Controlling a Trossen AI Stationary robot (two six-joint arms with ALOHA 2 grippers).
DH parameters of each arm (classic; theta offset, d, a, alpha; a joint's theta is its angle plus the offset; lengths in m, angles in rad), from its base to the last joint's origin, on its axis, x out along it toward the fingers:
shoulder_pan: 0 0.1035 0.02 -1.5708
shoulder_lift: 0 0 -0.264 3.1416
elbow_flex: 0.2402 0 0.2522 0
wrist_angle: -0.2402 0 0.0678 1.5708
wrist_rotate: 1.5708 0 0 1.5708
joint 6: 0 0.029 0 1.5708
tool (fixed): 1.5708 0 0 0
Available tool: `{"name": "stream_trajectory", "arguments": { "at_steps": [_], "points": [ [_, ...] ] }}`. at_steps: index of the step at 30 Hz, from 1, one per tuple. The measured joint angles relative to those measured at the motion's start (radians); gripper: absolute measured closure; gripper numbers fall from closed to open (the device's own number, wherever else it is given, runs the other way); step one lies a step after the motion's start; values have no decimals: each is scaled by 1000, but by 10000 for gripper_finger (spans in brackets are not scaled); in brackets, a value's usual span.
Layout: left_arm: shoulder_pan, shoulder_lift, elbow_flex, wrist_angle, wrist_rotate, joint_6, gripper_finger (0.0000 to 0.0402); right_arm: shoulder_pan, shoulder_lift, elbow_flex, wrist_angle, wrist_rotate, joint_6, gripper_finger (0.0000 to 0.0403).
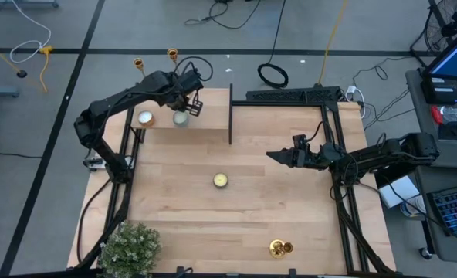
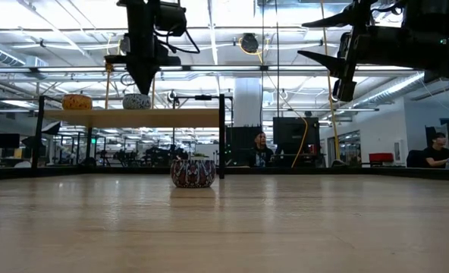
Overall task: Pick & Place candle stick holders
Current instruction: Put the blue scented candle on the shelf
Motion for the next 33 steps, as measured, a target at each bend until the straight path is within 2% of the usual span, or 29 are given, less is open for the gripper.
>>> {"name": "stream_trajectory", "arguments": {
  "at_steps": [33],
  "points": [
    [11,30,0,-46,57,11,401,0,0,0,8,0,7,211]
  ]
}}
